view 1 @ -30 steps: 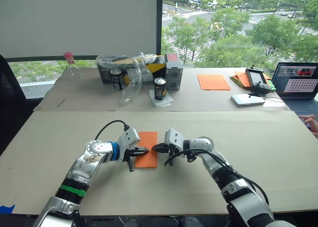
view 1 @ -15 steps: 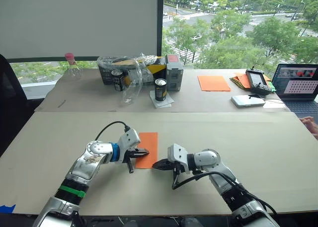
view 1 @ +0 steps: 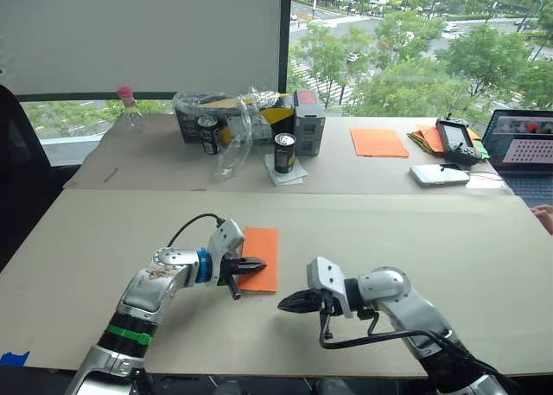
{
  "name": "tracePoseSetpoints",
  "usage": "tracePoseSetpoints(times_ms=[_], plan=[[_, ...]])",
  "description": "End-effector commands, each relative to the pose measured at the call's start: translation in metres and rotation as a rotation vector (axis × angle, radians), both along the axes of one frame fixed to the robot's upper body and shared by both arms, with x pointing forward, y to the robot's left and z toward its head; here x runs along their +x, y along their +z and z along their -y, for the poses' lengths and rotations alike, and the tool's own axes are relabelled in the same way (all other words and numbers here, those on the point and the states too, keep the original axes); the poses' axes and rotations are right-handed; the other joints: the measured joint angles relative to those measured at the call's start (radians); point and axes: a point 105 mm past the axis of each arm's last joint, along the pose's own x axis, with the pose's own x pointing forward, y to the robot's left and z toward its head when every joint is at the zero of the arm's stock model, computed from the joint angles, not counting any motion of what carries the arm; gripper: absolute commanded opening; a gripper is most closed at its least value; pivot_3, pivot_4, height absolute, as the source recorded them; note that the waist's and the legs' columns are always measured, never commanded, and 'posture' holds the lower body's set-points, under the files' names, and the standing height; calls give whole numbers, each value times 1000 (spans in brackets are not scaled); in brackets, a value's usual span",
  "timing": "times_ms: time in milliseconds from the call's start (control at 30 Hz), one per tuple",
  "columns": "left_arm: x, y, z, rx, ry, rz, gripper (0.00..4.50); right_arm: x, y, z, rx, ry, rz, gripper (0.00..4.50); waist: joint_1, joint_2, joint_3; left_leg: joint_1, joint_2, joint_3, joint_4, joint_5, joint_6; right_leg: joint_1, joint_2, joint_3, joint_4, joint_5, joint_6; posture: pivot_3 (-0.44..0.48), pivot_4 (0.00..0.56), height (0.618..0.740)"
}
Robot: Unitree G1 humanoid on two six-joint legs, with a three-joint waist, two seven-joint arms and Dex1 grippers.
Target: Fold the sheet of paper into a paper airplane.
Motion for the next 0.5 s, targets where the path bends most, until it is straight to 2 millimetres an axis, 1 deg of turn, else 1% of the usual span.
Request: tracePoseSetpoints(times_ms=[33,67,133,233,300,367,467,500], plan=[[9,44,-18,-26,60,108,0,-3,37,2,38,14,54,31,-2,-1,0,-2,0,0,1,0,0,-4,0,1,2,0,0,0,150,715],[10,47,-21,-28,72,114,0,-3,39,3,36,9,55,31,-2,-1,0,-6,0,0,1,0,0,-8,0,1,4,0,0,0,150,715],[15,59,-37,-22,124,141,0,-2,43,4,24,-6,63,31,-2,0,0,-5,0,0,1,0,0,-7,0,0,4,0,0,0,150,715],[18,64,-50,-7,156,155,0,-1,45,5,15,-17,70,31,2,0,1,-6,0,0,1,0,0,-7,0,0,4,0,0,0,150,715],[19,57,-57,22,168,146,0,-1,49,4,20,-29,77,31,3,0,1,-6,0,1,1,0,0,-7,0,0,3,0,0,0,150,715],[17,42,-58,80,152,133,0,0,51,3,18,-37,89,31,4,0,1,-7,0,1,1,0,0,-8,0,0,3,0,0,0,150,715],[18,31,-51,84,140,110,0,2,54,3,15,-50,100,31,5,-1,1,-7,0,1,1,0,0,-8,0,0,3,0,0,0,150,715],[18,28,-45,91,121,114,0,3,55,5,8,-57,108,31,8,-1,1,-8,0,0,1,0,0,-8,0,0,3,0,-1,0,150,715]])
